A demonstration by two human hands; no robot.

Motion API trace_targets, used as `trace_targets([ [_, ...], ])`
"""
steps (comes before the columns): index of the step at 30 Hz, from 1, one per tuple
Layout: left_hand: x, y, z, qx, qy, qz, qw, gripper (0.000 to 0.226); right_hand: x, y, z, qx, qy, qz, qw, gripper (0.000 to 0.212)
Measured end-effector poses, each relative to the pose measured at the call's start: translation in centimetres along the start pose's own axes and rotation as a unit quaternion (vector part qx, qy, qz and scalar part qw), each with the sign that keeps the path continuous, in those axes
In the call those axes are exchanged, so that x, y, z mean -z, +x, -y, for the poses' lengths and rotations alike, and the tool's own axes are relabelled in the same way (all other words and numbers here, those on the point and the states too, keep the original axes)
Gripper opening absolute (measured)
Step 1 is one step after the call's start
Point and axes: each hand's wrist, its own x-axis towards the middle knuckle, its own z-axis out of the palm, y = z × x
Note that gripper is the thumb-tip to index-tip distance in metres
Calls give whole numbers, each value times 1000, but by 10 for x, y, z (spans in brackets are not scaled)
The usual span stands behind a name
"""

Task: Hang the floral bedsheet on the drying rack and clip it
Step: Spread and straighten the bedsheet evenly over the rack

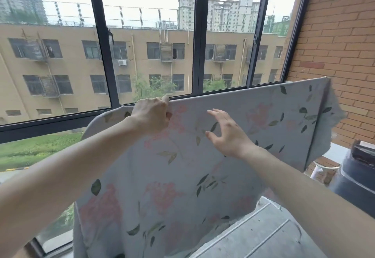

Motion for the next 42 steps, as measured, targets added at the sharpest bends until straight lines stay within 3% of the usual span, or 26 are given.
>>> trace_targets([
  [20,-59,158,-140,-78,13,-24,997,25,62,156,-187,-21,-77,-67,995,50],
  [26,-70,209,-192,-80,-14,12,997,23,98,180,-256,-56,-65,-85,993,41],
  [32,-84,253,-245,-79,-2,16,997,23,125,192,-336,-37,-69,-103,992,42],
  [42,-108,345,-374,-30,9,8,999,19,200,215,-486,-45,-94,-53,993,54],
])
